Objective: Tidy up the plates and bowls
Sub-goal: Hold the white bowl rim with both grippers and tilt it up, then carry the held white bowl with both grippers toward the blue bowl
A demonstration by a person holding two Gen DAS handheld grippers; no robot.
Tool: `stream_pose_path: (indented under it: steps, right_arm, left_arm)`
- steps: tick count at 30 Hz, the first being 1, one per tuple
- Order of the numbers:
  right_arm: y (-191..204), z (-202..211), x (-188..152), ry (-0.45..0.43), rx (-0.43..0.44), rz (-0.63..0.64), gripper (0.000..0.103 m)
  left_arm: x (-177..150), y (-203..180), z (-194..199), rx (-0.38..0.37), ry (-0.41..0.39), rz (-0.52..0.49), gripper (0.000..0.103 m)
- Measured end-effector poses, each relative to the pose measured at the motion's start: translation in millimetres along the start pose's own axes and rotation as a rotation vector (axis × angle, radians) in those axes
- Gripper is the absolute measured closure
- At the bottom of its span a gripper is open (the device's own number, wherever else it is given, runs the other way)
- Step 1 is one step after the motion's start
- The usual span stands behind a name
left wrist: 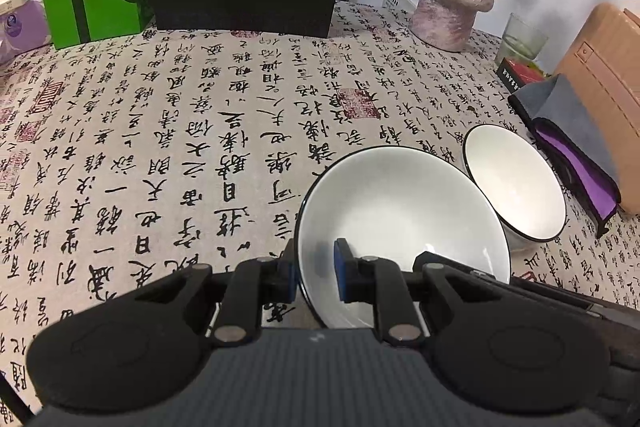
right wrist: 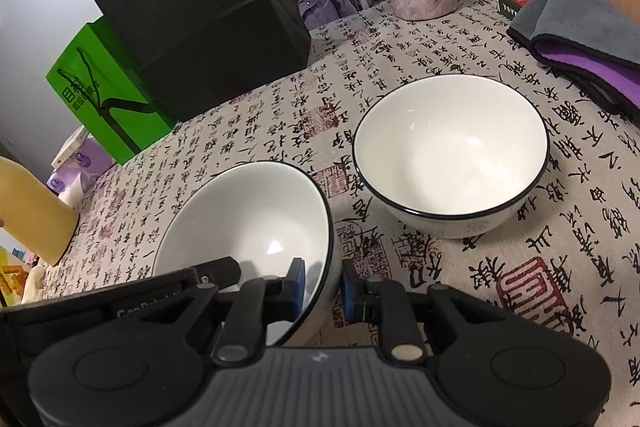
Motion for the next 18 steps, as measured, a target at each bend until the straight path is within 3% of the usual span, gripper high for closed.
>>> stream_pose_path:
  steps: [18]
  right_arm:
    - [19.4,32.0,-13.7,-0.04,0.023,0.032,0.085]
  left_arm:
    - [-9.9,1.2,39.4,0.015,-0.06,0.006,0.085]
Point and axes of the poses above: each gripper's, at about its wrist camera, not at the fingertips, and z roughly against the way its jaws point, y to its left, x to its top, the point moved 5 cm from there along -z, roughly the way its jaws point, and after that the axes turned 6 degrees about -z, right-handed, at the moved point
